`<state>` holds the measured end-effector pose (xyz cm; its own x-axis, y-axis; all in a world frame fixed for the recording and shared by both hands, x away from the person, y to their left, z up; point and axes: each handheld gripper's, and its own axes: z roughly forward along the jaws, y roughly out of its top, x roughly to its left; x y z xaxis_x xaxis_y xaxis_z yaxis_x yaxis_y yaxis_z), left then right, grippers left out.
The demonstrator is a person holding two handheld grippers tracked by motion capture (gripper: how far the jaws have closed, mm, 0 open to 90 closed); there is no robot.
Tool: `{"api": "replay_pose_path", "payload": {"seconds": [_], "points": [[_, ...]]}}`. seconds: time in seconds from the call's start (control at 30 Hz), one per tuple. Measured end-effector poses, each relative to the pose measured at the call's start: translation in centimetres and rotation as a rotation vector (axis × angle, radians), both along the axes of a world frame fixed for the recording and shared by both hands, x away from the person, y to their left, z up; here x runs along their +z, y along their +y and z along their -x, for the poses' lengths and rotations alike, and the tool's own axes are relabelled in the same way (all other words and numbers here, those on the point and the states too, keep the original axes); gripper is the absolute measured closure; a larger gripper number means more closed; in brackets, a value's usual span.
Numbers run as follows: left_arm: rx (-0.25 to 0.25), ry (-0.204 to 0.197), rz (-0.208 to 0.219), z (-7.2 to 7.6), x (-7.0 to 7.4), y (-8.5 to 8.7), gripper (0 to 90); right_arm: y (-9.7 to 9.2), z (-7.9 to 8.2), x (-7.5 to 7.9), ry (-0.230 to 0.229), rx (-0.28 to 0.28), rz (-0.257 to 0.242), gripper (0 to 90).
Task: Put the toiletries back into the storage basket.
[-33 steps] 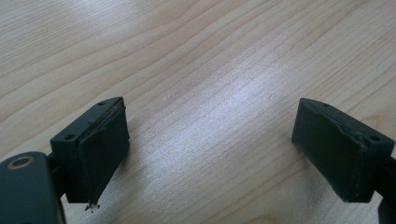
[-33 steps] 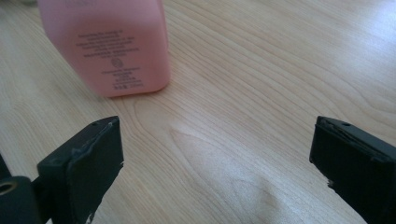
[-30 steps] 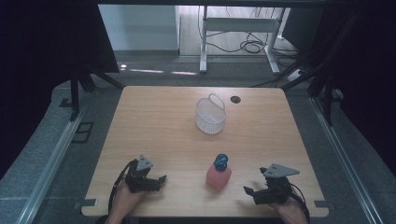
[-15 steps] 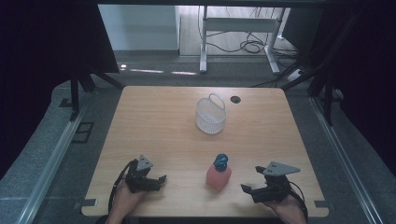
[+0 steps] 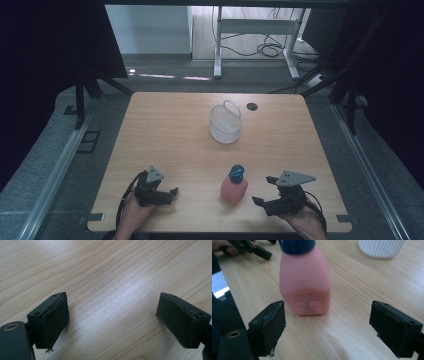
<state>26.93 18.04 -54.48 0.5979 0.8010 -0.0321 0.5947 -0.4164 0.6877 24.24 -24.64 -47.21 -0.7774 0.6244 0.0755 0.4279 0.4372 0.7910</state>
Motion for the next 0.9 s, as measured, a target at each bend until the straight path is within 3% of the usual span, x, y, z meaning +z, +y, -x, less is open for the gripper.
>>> {"api": "replay_pose_path", "payload": {"seconds": [0.33,0.57,0.9], "points": [[0.000,0.000,0.000,0.0,0.0,0.0,10.7,1.4,-0.4,0.7,0.006,0.041,-0.008,13.8],[0.000,0.000,0.000,0.0,0.0,0.0,10.7,2.4,-0.7,1.7,-0.007,0.081,-0.012,22.6],[0.000,0.000,0.000,0.0,0.0,0.0,10.7,3.5,-1.5,2.5,-0.015,0.086,-0.053,28.7]]}}
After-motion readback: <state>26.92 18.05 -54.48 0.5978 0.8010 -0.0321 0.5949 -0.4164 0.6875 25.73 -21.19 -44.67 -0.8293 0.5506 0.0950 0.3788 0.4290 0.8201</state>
